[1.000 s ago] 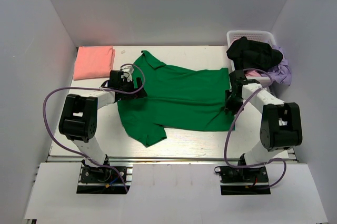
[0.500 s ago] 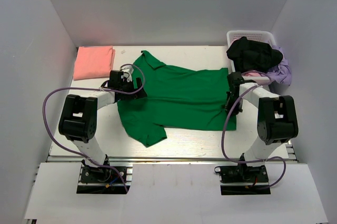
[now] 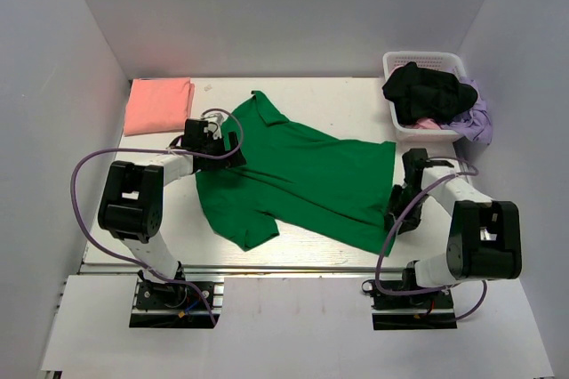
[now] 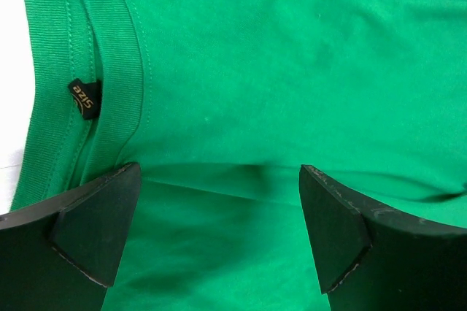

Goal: Fold and stack the t-shirts
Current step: Flatten out the tshirt

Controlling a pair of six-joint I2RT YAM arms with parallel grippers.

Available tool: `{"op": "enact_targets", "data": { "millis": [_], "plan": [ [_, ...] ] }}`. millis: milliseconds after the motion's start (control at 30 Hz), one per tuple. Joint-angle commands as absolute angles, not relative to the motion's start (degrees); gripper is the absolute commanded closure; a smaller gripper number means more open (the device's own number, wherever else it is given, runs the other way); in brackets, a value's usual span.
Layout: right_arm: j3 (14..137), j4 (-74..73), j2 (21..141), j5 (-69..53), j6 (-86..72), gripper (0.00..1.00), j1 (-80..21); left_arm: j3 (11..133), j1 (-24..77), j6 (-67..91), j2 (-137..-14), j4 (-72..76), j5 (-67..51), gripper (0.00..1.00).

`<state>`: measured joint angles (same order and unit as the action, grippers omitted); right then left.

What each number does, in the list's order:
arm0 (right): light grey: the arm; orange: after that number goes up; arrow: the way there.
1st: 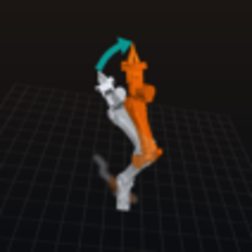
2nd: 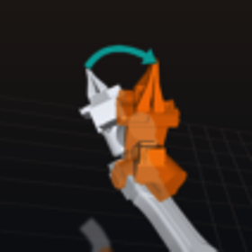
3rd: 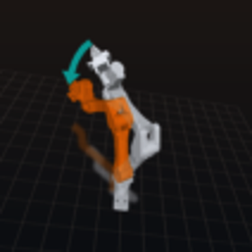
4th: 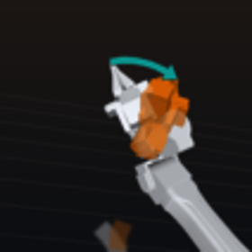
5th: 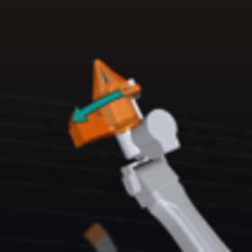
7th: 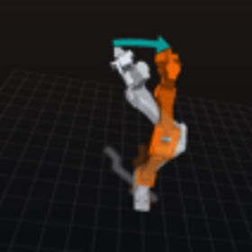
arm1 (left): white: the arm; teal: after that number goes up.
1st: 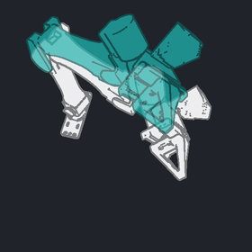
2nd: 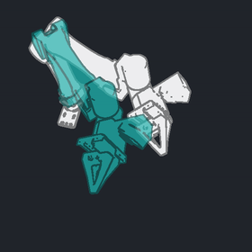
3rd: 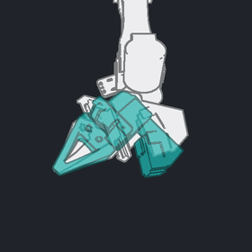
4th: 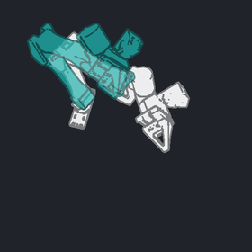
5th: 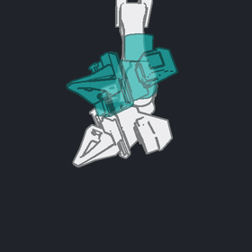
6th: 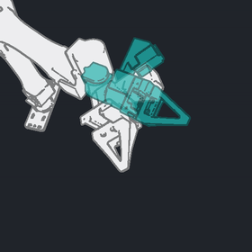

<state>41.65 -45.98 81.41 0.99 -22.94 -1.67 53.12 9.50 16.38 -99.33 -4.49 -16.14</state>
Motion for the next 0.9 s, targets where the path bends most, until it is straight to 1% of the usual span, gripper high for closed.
{"op": "enact_targets", "data": {
  "millis": [0, 33, 67, 100, 133, 233, 300, 433, 467, 533, 633, 667, 700, 767, 800, 833, 867],
  "plan": [
    [48.4, -47.4, 79.8, -3.3, -18.1, 0.51, -1.9, 54.4, 9.7, 14.9, -98.1, -9.0, -18.5, 0.0],
    [50.2, -47.0, 80.0, -3.2, -16.8, 0.51, -1.8, 54.9, 10.2, 14.9, -97.3, -9.0, -18.5, 0.0],
    [55.1, -46.9, 80.2, -3.1, -16.4, 0.51, -1.8, 55.7, 10.2, 14.9, -96.4, -9.0, -19.3, 0.0],
    [56.7, -45.5, 80.7, -2.6, -15.6, 0.51, -1.8, 56.2, 10.2, 14.9, -95.9, -9.0, -19.9, 0.0],
    [61.1, -45.2, 81.4, -2.1, -15.3, 0.51, -2.2, 57.7, 10.2, 14.9, -95.4, -9.0, -20.0, 0.0],
    [64.5, -41.3, 83.4, -1.7, -14.4, 0.51, -3.0, 61.0, 10.2, 14.1, -94.7, -8.4, -20.7, 0.0],
    [67.3, -37.9, 86.3, -1.8, -14.0, 0.51, -3.5, 65.2, 10.2, 14.1, -96.1, -8.4, -21.2, 0.0],
    [72.8, -36.0, 95.3, -0.3, -13.4, 0.51, -6.2, 78.3, 10.2, 12.2, -104.4, -11.7, -23.3, 0.0],
    [73.6, -35.4, 96.6, -0.3, -12.9, 0.51, -7.2, 80.1, 10.2, 12.2, -108.3, -11.7, -24.4, 0.0],
    [76.4, -35.0, 101.5, 3.0, -12.6, 0.51, -8.4, 83.6, 10.2, 11.6, -112.3, -11.2, -25.8, 0.0],
    [80.9, -35.9, 107.5, 8.6, -14.0, 0.51, -9.6, 93.9, 10.7, 11.6, -120.3, -13.2, -27.5, 0.0],
    [83.1, -35.9, 108.8, 9.1, -14.5, 0.51, -9.6, 95.6, 10.7, 11.1, -122.1, -13.9, -27.5, 0.0],
    [84.1, -35.9, 112.5, 9.4, -14.7, 0.51, -9.4, 97.3, 10.7, 11.1, -125.6, -13.9, -27.5, 0.0],
    [89.5, -36.8, 115.5, 7.4, -14.2, 0.51, -9.4, 103.1, 10.7, 10.5, -129.3, -16.6, -27.5, 0.0],
    [91.1, -37.8, 120.1, 6.9, -14.2, 0.51, -9.6, 107.7, 10.7, 10.5, -131.1, -18.2, -27.0, 0.0],
    [95.9, -38.8, 121.5, 6.2, -14.2, 0.51, -9.3, 109.6, 10.7, 9.8, -134.4, -19.4, -25.6, 0.0],
    [97.4, -39.3, 124.5, 4.8, -13.9, 0.51, -9.6, 110.8, 10.7, 9.8, -135.9, -19.4, -25.1, 0.0]
  ]
}}
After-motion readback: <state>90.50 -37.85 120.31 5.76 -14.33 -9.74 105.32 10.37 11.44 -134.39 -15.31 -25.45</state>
